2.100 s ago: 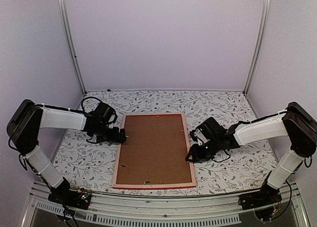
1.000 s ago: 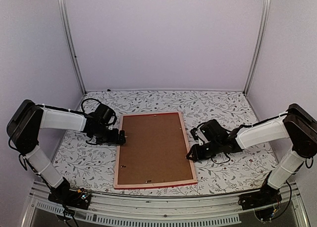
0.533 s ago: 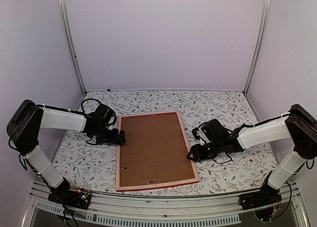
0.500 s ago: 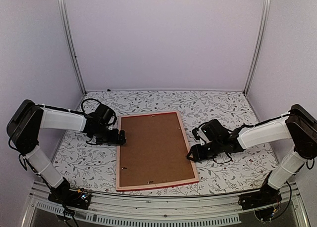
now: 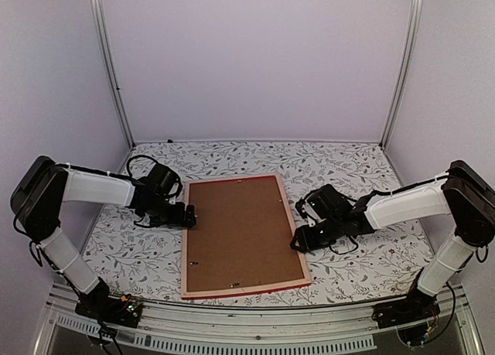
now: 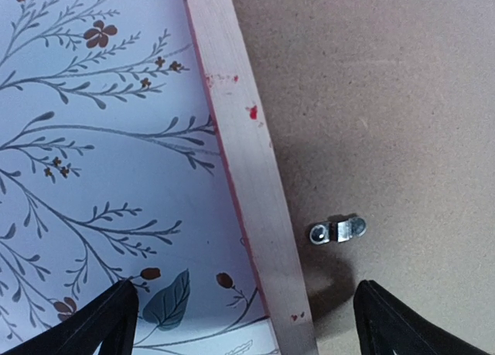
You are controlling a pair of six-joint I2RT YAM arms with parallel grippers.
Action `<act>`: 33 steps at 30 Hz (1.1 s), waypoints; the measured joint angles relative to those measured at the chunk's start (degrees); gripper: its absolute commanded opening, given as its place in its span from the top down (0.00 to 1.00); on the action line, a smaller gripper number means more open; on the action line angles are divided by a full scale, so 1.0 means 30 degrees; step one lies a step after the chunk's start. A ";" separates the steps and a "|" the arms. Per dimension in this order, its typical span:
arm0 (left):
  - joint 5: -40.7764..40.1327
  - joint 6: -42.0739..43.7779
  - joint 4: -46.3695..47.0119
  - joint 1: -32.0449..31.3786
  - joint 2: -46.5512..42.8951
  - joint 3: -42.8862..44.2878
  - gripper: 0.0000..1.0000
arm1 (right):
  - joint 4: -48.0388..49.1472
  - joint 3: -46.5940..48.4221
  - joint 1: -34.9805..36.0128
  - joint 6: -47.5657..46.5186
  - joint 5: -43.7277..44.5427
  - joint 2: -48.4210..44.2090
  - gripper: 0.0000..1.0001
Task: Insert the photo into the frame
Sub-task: Pick up the fastener from the backboard.
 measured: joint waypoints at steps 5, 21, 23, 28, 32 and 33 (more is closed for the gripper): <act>0.0000 -0.0007 -0.0007 0.0000 0.0000 -0.0073 0.00 | -0.0590 0.0794 0.0408 -0.0517 0.0911 0.0576 0.57; 0.0000 -0.0007 0.0051 0.0000 0.0000 -0.0102 0.00 | -0.0874 0.1195 0.0772 -0.0780 0.1654 0.0845 0.72; 0.0000 -0.0007 0.0051 0.0000 0.0000 -0.0102 0.00 | -0.0852 0.1195 0.0772 -0.0896 0.1654 0.0845 0.73; 0.0000 -0.0007 0.0051 0.0000 0.0000 -0.0102 0.00 | -0.0831 0.1188 0.0772 -0.1151 0.1625 0.0809 0.76; 0.0000 -0.0007 0.0051 0.0000 0.0000 -0.0102 0.00 | -0.0831 0.1144 0.0758 -0.1399 0.1457 0.0765 0.70; 0.0000 -0.0007 0.0051 0.0000 0.0000 -0.0102 0.00 | -0.0831 0.1144 0.0758 -0.1435 0.1435 0.0743 0.65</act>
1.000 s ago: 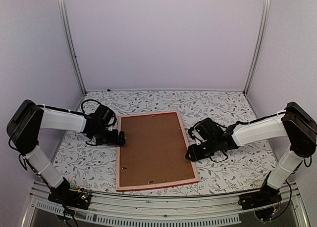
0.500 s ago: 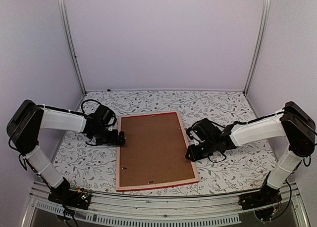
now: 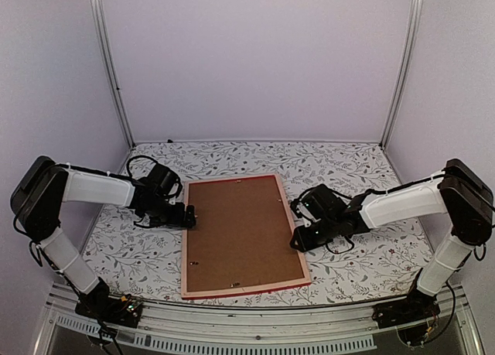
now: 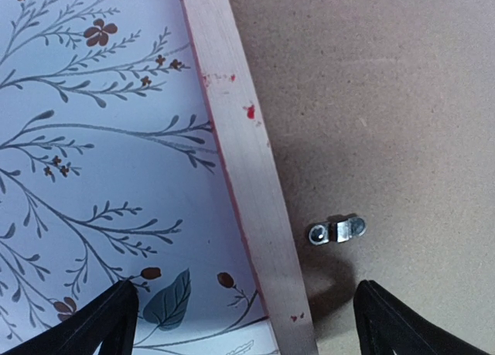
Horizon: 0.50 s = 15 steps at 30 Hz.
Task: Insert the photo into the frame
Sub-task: Pick up the fastener from the backboard.
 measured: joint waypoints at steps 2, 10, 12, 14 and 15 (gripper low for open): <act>0.0000 0.0000 0.0007 0.0000 0.0000 0.0000 0.00 | 0.0044 -0.0036 0.0000 -0.0146 -0.0022 -0.0029 0.54; 0.0000 0.0000 -0.0007 0.0000 -0.0015 0.0000 0.00 | -0.0452 0.0058 -0.0277 -0.0532 0.0138 -0.0109 0.44; -0.0007 0.0000 -0.0058 0.0000 -0.0102 0.0000 0.00 | -0.0750 0.0262 -0.0444 -0.0423 0.0138 -0.0058 0.44; -0.0022 0.0000 -0.0175 0.0000 -0.0481 -0.0015 0.00 | -0.1129 0.0707 -0.0576 -0.0248 0.0124 0.0226 0.45; -0.0044 0.0000 -0.0182 0.0000 -0.0721 -0.0015 0.00 | -0.1304 0.1056 -0.0619 -0.0117 0.0124 0.0481 0.46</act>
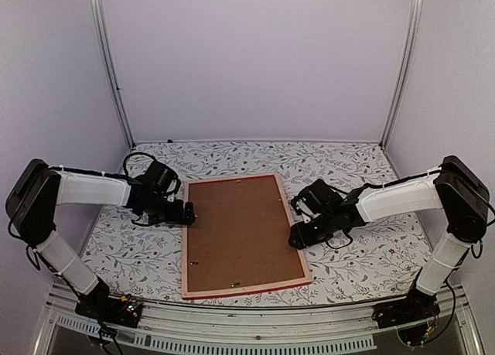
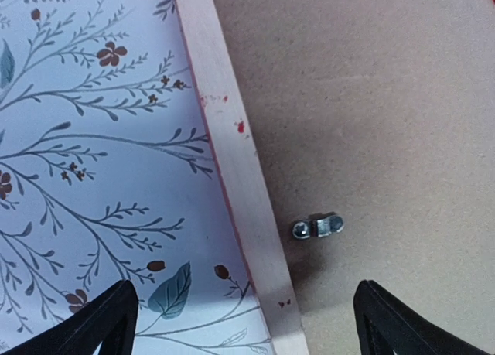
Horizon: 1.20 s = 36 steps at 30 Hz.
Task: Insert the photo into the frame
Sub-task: Pick up the fastener from the backboard, then hold the photo frame at the center of the board.
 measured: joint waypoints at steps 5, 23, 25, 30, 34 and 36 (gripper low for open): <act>-0.0066 0.0000 -0.0029 0.0000 -0.1144 0.0000 0.00 | -0.0393 0.2062 -0.0226 0.0321 0.0357 0.1610 0.49; 0.0051 -0.0015 -0.0073 0.0000 -0.1115 0.0000 0.00 | -0.1377 0.5617 -0.1341 0.2251 0.1596 0.4262 0.80; 0.0153 -0.0015 -0.0051 0.0000 -0.0940 0.0000 0.00 | -0.1370 0.5552 -0.1341 0.2463 0.1668 0.4218 0.81; 0.0576 0.0022 -0.0015 0.0000 -0.0313 0.0058 0.00 | -0.1355 0.4626 -0.1392 0.3162 0.1996 0.3497 0.82; 0.1005 0.0189 0.0051 0.0000 0.0736 0.0393 0.00 | -0.1370 0.3942 -0.1479 0.3585 0.2004 0.2943 0.82; 0.1027 0.0313 0.0058 -0.0015 0.1202 0.0634 0.01 | -0.1384 0.3730 -0.1479 0.3672 0.2004 0.2754 0.82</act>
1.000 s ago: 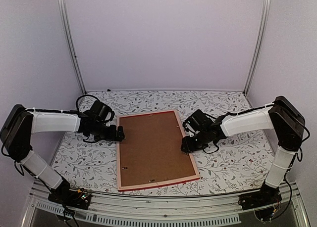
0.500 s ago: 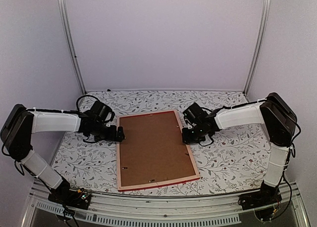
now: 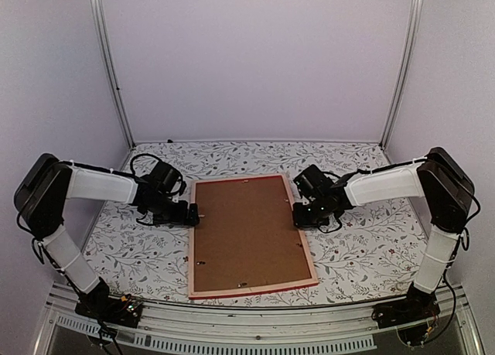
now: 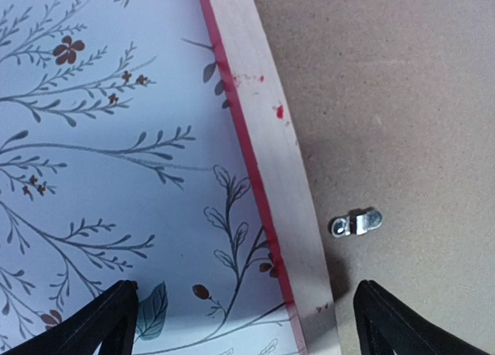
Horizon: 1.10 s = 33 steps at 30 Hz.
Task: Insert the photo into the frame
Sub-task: Press the fastener onto the backboard.
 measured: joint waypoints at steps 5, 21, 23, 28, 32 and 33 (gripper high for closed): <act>-0.0284 0.0131 0.0138 -0.0015 0.0721 0.0663 0.04 | -0.0109 -0.0080 0.0000 0.0051 0.0000 -0.0102 0.81; -0.0918 0.0408 0.0743 -0.0073 0.2157 0.1960 0.14 | -0.0117 -0.0080 0.0000 0.0022 -0.0015 -0.0102 0.81; -0.1027 0.0408 0.0838 -0.0087 0.2193 0.1960 0.18 | -0.0109 -0.0080 0.0000 0.0022 -0.0015 -0.0102 0.81; -0.0969 0.0306 0.1042 -0.0087 0.2237 0.1960 0.28 | -0.0109 -0.0080 0.0000 0.0000 -0.0015 -0.0102 0.81; -0.0619 0.0175 0.1231 -0.0095 0.2310 0.1960 0.37 | -0.0117 -0.0080 0.0000 -0.0007 -0.0015 -0.0102 0.81; -0.0539 0.0182 0.1282 -0.0102 0.2324 0.1960 0.39 | -0.0109 -0.0080 0.0000 -0.0007 -0.0022 -0.0102 0.81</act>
